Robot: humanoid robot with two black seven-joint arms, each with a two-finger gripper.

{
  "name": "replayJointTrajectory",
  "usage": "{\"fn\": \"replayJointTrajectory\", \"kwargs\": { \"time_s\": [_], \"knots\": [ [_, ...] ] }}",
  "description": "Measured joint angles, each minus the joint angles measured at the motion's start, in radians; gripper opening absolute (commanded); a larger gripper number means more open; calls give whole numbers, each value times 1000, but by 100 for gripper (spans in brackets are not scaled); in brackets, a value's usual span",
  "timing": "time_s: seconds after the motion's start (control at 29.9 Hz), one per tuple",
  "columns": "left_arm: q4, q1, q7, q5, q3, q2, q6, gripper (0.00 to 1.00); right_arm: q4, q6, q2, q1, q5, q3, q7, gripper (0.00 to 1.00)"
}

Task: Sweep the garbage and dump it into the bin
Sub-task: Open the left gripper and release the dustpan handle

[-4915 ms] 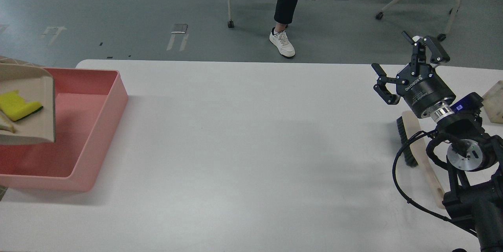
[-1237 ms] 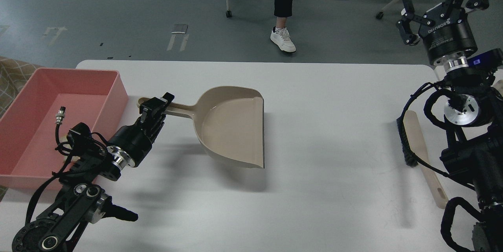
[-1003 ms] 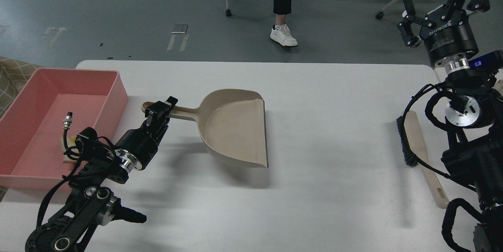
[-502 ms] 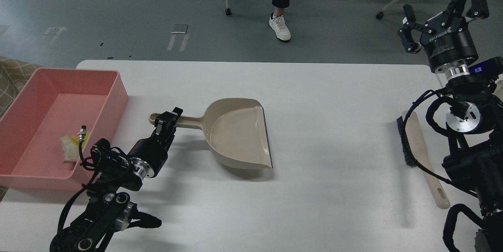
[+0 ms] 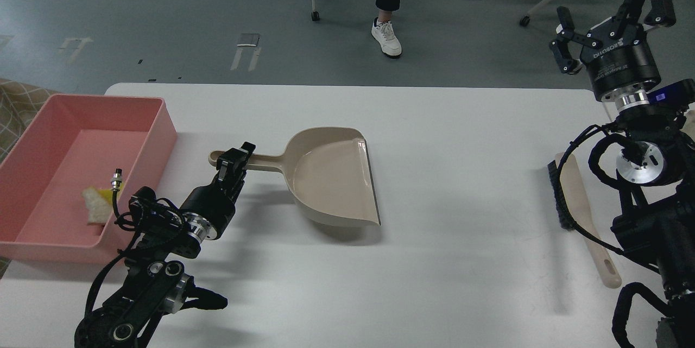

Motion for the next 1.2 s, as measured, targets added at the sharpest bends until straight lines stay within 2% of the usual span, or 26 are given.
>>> {"fn": "replayJointTrajectory", "kwargs": {
  "time_s": [0.13, 0.27, 0.33, 0.4, 0.57, 0.87, 1.2],
  "knots": [
    [0, -9, -25, 0, 34, 7, -14, 28, 0, 1, 0, 0, 0, 0, 0, 100],
    [0, -10, -33, -2, 49, 25, -23, 29, 0, 1, 0, -7, 0, 0, 0, 100],
    [0, -10, -33, -2, 51, 29, -23, 35, 0, 1, 0, -10, 0, 0, 0, 100],
    [0, -13, -33, -2, 52, 30, -24, 53, 0, 2, 0, -12, 0, 0, 0, 100],
    [0, -19, -32, -2, 53, 45, -24, 62, 0, 2, 0, -13, 0, 0, 0, 100],
    [37, -17, -32, -4, 53, 70, -20, 65, 0, 3, 1, -18, 0, -3, 0, 100],
    [111, -86, -49, -12, 53, 113, -16, 68, 2, 15, 0, -23, 1, -15, 0, 100]
  ]
}}
